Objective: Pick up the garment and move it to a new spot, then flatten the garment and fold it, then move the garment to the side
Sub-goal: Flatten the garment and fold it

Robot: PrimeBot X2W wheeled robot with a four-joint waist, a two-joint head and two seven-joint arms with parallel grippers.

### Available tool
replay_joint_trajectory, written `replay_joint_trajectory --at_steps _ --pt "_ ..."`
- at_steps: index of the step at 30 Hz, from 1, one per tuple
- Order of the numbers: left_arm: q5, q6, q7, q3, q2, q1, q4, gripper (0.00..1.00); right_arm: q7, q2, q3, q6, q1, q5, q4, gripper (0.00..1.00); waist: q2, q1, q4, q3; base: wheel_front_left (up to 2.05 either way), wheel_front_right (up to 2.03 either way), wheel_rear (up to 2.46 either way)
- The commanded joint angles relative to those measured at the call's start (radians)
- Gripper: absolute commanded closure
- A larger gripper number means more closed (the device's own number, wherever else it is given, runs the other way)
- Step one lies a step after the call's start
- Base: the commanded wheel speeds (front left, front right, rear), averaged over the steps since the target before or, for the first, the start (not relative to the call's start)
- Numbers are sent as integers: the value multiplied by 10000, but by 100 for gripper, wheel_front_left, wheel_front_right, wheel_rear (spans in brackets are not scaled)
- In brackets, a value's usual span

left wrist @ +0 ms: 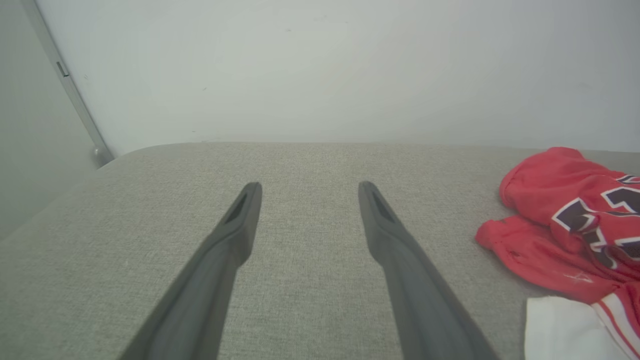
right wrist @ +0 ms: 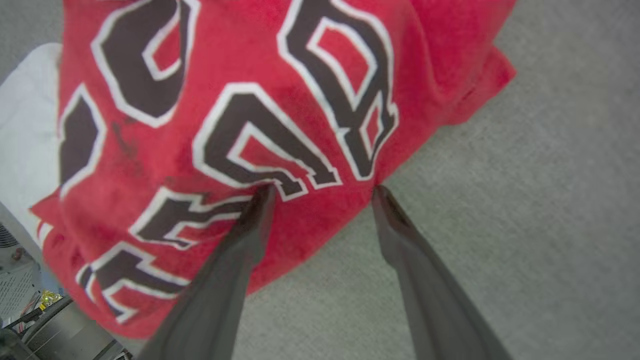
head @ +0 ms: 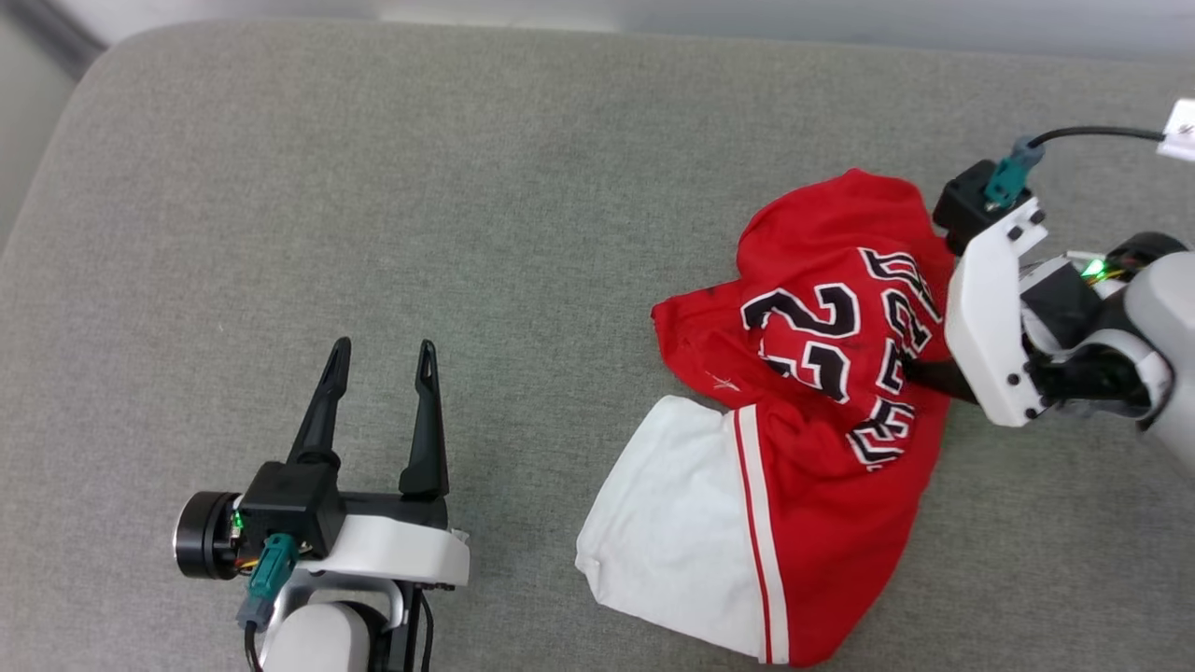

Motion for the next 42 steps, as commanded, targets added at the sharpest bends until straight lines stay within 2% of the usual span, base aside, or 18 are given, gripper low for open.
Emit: replay_joint_trajectory --at_steps 1,7,8,9,10,14,18,19,23,24,27,29,33,36,42 --pt "-25 57 -24 -36 -10 -168 -27 0 16 179 -49 -3 200 34 184 0 0 1 143 208 0 0 0" --pt "-91 113 -24 -86 -7 -339 24 0 129 653 914 13 904 -511 699 0 0 1 254 433 0 0 0" --pt "-87 120 -24 -76 -10 -315 43 0 80 668 1020 13 1001 -494 667 35 0 1 235 416 0 0 0" --pt "-70 152 -24 -48 -9 -274 58 0 -59 683 1064 14 1039 -475 619 80 0 1 196 379 0 0 0" --pt "-53 156 -24 -19 -9 -231 74 0 -172 647 1072 14 1028 -445 579 100 0 1 152 323 0 0 0" --pt "12 99 -24 52 -10 -109 140 0 -919 141 1062 6 628 -704 208 100 0 1 -64 -28 0 0 0" --pt "14 140 -24 93 -7 128 161 0 -1826 -448 937 -3 510 -663 -758 100 0 1 -304 -493 0 0 0" --pt "21 139 -24 116 -7 317 166 0 -2297 -1292 825 -5 685 -669 -1688 100 0 1 -487 -796 0 0 0" --pt "32 141 -24 175 -6 604 151 0 -2754 -2548 393 -5 1191 -770 -3059 100 0 1 -681 -1061 0 0 0" --pt "48 102 -24 235 -7 772 137 0 -2938 -3456 -146 -5 2078 -700 -4029 100 0 1 -807 -1183 0 0 0" --pt "45 95 -24 241 -9 906 121 0 -2988 -4172 -895 -5 3199 -645 -4626 100 0 1 -907 -1242 0 0 0" --pt "52 93 -24 254 -8 971 111 0 -3018 -4428 -1411 -5 4120 -612 -4813 100 0 1 -966 -1258 0 0 0" --pt "64 61 -24 213 -8 981 129 0 -2828 -4201 -2188 -5 6012 -618 -4684 100 0 1 -1017 -1261 0 0 0" --pt "89 31 -24 101 -9 861 155 0 -2744 -3580 -2628 -3 7310 -721 -3994 100 0 1 -935 -1221 0 0 0" --pt "175 -119 -24 30 -8 741 275 0 -2817 -2011 -3279 -2 8717 -1390 -2769 100 0 1 -745 -1252 0 0 0"
